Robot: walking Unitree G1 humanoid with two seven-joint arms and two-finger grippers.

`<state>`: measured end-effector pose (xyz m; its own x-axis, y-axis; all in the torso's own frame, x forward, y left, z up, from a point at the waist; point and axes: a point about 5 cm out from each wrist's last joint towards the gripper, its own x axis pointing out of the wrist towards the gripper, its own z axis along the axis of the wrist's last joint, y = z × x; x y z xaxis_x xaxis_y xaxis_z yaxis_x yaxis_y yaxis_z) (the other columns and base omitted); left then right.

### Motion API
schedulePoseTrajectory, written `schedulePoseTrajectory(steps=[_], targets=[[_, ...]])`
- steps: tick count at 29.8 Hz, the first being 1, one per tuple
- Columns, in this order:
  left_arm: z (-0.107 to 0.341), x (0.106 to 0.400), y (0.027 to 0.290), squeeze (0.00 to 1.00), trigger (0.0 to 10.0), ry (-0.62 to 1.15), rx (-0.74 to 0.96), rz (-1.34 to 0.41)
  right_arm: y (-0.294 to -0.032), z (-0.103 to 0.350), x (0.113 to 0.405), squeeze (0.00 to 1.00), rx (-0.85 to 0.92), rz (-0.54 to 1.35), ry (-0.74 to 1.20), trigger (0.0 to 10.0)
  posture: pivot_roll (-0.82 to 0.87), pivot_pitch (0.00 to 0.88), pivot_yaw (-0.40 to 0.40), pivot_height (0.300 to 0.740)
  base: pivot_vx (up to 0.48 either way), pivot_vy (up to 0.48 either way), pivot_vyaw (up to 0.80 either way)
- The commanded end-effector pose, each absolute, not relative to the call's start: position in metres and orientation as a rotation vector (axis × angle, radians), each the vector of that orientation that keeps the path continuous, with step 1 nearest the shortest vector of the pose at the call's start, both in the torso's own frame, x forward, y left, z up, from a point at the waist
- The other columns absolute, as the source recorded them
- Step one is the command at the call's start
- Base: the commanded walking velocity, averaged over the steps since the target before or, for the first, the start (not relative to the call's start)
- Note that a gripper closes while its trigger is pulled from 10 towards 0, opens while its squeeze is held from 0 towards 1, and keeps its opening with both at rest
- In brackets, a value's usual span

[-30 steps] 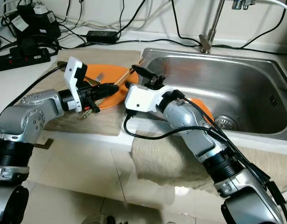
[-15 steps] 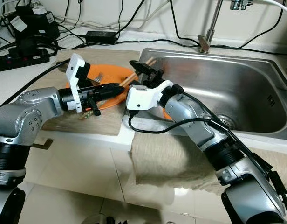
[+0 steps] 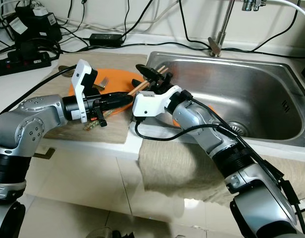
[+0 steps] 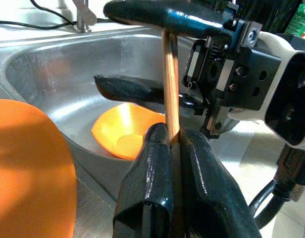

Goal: Kitchen organization

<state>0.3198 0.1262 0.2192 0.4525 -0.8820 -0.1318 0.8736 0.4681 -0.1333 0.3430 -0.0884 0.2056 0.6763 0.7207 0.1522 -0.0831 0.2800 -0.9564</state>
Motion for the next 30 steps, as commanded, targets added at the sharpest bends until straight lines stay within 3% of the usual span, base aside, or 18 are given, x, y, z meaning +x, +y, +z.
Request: schedulePoseTrajectory(steps=[1, 30], targets=[[0.234, 0.314, 0.118, 0.0, 0.0, 0.121, -0.04, -1.148, -0.086, 0.203, 0.344, 0.0, -1.152, 0.606, -0.632, 0.0, 0.06, 0.0, 0.03, 0.74, 0.0, 0.0, 0.0], [0.232, 0.319, 0.124, 0.0, 0.0, 0.132, -0.02, -1.114, -0.084, 0.182, 0.339, 0.0, -1.026, 0.662, -0.531, 0.0, 0.06, 0.016, 0.036, 0.74, 0.0, 0.0, 0.0]])
